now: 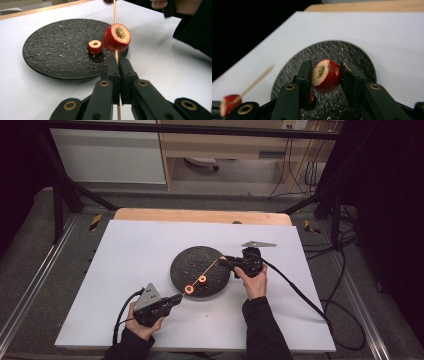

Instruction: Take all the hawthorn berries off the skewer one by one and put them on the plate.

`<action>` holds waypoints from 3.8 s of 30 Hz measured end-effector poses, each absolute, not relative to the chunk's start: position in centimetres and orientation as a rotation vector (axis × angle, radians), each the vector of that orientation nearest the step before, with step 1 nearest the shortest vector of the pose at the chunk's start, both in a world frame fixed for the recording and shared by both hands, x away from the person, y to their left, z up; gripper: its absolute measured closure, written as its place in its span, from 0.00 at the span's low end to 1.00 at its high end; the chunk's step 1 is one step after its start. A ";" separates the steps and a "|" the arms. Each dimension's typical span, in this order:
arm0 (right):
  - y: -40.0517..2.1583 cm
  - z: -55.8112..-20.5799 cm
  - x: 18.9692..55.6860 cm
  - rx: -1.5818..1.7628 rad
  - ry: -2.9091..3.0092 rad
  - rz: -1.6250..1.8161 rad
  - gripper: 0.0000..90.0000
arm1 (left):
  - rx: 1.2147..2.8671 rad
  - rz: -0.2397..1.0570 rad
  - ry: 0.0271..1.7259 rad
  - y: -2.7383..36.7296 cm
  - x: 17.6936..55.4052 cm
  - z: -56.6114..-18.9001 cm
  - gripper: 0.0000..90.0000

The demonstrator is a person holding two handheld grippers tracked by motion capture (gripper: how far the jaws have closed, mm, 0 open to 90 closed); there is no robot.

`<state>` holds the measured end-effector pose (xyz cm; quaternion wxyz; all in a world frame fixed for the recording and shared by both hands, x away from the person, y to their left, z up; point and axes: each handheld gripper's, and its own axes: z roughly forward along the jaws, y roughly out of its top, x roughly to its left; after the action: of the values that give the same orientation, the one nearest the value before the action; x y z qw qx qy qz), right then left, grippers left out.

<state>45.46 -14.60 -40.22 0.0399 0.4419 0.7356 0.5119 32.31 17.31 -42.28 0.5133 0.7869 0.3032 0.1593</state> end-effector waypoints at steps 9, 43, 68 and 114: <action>-12.6 -43.8 45.6 1.374 2.334 1.485 0.70 | 1.892 0.385 0.733 17.3 32.4 -42.3 0.98; -12.7 -40.7 40.8 1.190 2.342 1.623 0.10 | 1.900 0.389 0.744 17.1 32.4 -42.4 0.98; -11.2 -42.2 38.0 1.109 2.388 1.679 0.16 | 1.935 0.374 0.686 15.2 31.7 -42.8 0.98; -14.2 -41.9 37.9 1.174 2.346 1.857 0.70 | 1.957 0.357 0.631 13.6 31.1 -42.9 0.98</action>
<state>37.90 -14.24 -41.95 -0.0362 0.3651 0.7295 0.5773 31.13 13.56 -42.93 0.5032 0.8104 0.2611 0.1477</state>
